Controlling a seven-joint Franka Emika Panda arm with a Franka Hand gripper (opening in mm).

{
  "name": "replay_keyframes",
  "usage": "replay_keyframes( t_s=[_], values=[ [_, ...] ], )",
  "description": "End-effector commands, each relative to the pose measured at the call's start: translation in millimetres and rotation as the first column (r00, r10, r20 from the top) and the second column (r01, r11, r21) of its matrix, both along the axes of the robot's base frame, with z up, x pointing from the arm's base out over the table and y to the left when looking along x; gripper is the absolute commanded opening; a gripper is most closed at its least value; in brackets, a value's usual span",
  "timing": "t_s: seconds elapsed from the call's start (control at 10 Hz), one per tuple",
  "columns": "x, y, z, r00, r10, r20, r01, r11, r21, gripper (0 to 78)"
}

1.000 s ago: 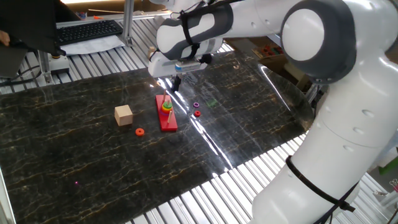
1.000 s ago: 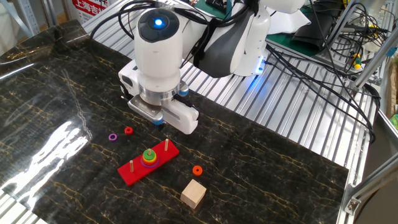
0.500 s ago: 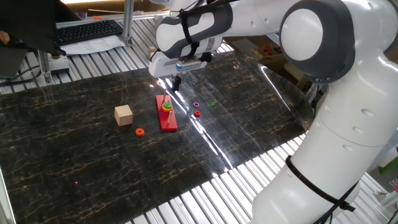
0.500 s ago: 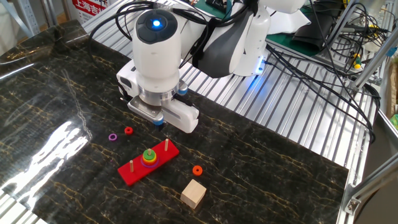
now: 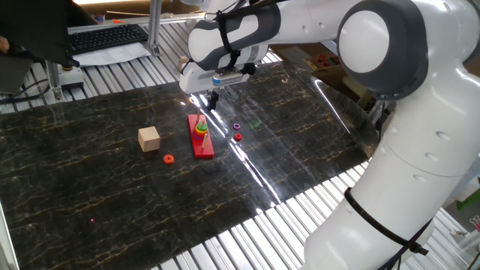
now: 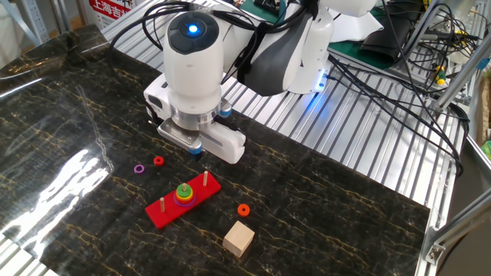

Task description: Take out one Hanoi block and throw it aside

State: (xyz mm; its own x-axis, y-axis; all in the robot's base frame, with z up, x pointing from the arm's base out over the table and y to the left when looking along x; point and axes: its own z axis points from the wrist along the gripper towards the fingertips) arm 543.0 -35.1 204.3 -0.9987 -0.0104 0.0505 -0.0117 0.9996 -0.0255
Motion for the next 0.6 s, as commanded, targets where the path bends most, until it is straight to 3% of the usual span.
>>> replay_keyframes(
  t_s=[0.1,0.6],
  values=[
    [0.8,-0.3,1.3,1.000,-0.002,0.003,0.002,1.000,-0.001,0.0],
    [-2.3,-4.3,-1.1,1.000,-0.008,0.014,0.008,1.000,0.000,0.0]
  ],
)
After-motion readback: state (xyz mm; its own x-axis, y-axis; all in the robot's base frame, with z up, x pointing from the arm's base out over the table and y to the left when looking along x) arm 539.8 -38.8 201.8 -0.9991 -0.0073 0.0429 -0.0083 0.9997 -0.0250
